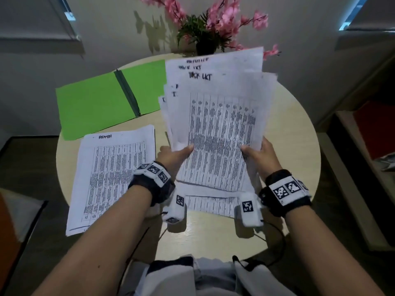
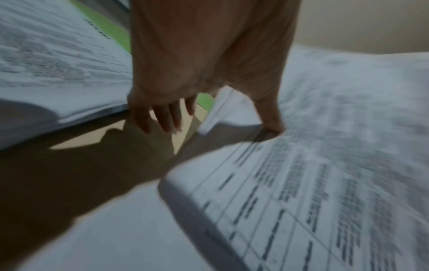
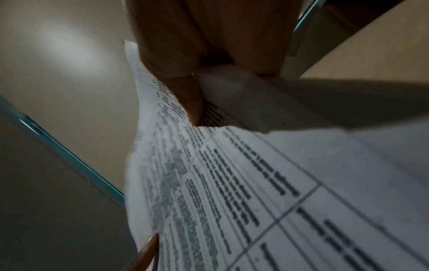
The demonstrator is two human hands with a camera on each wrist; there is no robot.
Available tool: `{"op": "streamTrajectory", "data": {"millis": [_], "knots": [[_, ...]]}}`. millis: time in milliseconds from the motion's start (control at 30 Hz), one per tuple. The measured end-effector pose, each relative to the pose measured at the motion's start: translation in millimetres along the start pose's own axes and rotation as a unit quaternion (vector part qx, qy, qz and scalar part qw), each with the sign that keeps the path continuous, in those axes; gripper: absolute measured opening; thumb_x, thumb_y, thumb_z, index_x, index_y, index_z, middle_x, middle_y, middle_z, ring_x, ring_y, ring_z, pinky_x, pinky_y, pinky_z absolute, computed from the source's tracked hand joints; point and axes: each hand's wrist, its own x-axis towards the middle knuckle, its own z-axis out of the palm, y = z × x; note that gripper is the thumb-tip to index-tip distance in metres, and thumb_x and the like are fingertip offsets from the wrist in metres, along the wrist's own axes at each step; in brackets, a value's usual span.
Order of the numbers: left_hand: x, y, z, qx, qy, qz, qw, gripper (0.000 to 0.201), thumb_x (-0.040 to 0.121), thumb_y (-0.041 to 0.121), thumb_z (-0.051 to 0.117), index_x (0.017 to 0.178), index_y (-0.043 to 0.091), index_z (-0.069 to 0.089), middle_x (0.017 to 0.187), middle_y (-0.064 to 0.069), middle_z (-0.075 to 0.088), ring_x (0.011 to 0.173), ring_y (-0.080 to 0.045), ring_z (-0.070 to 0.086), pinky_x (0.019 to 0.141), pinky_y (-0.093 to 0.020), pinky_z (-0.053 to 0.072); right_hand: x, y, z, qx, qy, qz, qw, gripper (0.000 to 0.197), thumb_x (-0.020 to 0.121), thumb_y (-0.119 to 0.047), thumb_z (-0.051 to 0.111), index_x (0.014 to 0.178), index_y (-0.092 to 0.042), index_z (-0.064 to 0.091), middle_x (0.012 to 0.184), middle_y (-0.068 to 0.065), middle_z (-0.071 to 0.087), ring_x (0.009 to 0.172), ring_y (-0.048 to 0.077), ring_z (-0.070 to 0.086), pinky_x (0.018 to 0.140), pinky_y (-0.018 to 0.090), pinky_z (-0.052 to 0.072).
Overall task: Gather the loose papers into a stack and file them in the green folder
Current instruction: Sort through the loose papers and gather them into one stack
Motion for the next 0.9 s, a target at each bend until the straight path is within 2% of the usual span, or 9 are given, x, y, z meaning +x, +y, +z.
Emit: {"op": "streamTrajectory", "data": {"millis": [67, 200, 300, 467, 600, 667, 733, 833, 900], "knots": [[-7, 25, -14, -0.125, -0.067, 0.071, 0.987, 0.074, 0.064, 0.055, 0.073, 0.114, 0.004, 0.055, 0.111, -0.018, 0.058, 0.113, -0.035, 0.055, 0.082, -0.037, 0.042, -5, -27, -3, 0.013, 0.011, -0.069, 0.998, 0.036, 0.087, 0.009, 0.050, 0.123, 0.005, 0.049, 0.101, 0.009, 0.058, 0.079, 0.011, 0.058, 0.064, 0.010, 0.054], [-27, 75, -43, -0.243, -0.028, 0.263, 0.933, 0.008, 0.085, 0.010, 0.062, 0.093, 0.012, 0.063, 0.077, 0.001, 0.067, 0.067, -0.006, 0.065, 0.065, -0.018, 0.052, -9, -72, -2, 0.014, 0.092, -0.187, 0.978, 0.022, 0.073, -0.002, 0.071, 0.088, -0.015, 0.062, 0.082, -0.011, 0.067, 0.076, 0.003, 0.064, 0.080, 0.028, 0.053], [-40, 96, -62, -0.234, -0.033, 0.345, 0.908, 0.018, 0.077, 0.005, 0.066, 0.095, 0.007, 0.064, 0.059, 0.017, 0.072, 0.060, 0.008, 0.066, 0.065, -0.008, 0.052, -12, -88, 0, 0.051, 0.126, -0.220, 0.966, 0.032, 0.070, -0.006, 0.076, 0.084, -0.022, 0.052, 0.085, -0.009, 0.059, 0.082, -0.002, 0.060, 0.080, 0.015, 0.051], [-43, 75, -65, -0.236, -0.077, 0.369, 0.896, 0.047, 0.039, 0.036, 0.088, 0.084, 0.025, 0.076, 0.069, 0.024, 0.074, 0.071, 0.011, 0.067, 0.075, -0.008, 0.052, -19, -68, 7, 0.079, 0.072, -0.218, 0.970, 0.044, 0.070, 0.004, 0.073, 0.106, -0.012, 0.053, 0.097, -0.002, 0.065, 0.095, 0.014, 0.063, 0.089, 0.028, 0.054], [-40, 57, -55, -0.202, -0.077, 0.330, 0.919, 0.037, 0.075, 0.002, 0.070, 0.111, 0.006, 0.063, 0.065, 0.025, 0.073, 0.069, 0.012, 0.067, 0.069, -0.005, 0.053, -18, -43, 19, 0.012, 0.066, -0.184, 0.981, 0.021, 0.076, 0.001, 0.070, 0.079, -0.018, 0.062, 0.068, -0.015, 0.071, 0.067, -0.002, 0.065, 0.070, 0.028, 0.054], [-34, 51, -54, -0.197, -0.061, 0.310, 0.928, 0.036, 0.077, -0.009, 0.064, 0.106, 0.011, 0.060, 0.063, 0.024, 0.073, 0.066, 0.012, 0.067, 0.070, -0.005, 0.053, -16, -41, 23, -0.006, 0.079, -0.171, 0.982, 0.024, 0.079, -0.005, 0.069, 0.065, -0.023, 0.061, 0.051, -0.021, 0.067, 0.054, -0.007, 0.060, 0.068, 0.028, 0.048], [-33, 48, -56, -0.195, -0.047, 0.299, 0.933, 0.027, 0.079, -0.007, 0.064, 0.095, 0.014, 0.064, 0.066, 0.020, 0.074, 0.066, 0.010, 0.066, 0.074, -0.010, 0.054, -14, -54, 27, -0.008, 0.095, -0.189, 0.977, 0.024, 0.079, -0.011, 0.070, 0.061, -0.023, 0.060, 0.046, -0.021, 0.063, 0.050, -0.006, 0.055, 0.063, 0.027, 0.047], [-37, 50, -67, -0.143, -0.011, 0.304, 0.942, 0.022, 0.090, 0.016, 0.057, 0.106, 0.004, 0.065, 0.090, 0.000, 0.070, 0.080, -0.003, 0.066, 0.084, -0.023, 0.050, -10, -84, 38, 0.041, 0.109, -0.253, 0.960, 0.023, 0.082, -0.014, 0.065, 0.062, -0.022, 0.058, 0.047, -0.019, 0.063, 0.052, -0.005, 0.056, 0.058, 0.019, 0.049], [-37, 55, -85, -0.173, 0.029, 0.313, 0.933, 0.022, 0.094, 0.023, 0.050, 0.090, 0.008, 0.066, 0.086, -0.003, 0.067, 0.072, -0.004, 0.066, 0.075, -0.021, 0.053, -3, -94, 56, 0.051, 0.095, -0.282, 0.953, 0.019, 0.086, -0.013, 0.058, 0.069, -0.022, 0.059, 0.053, -0.020, 0.065, 0.056, -0.007, 0.057, 0.059, 0.015, 0.050]]}}
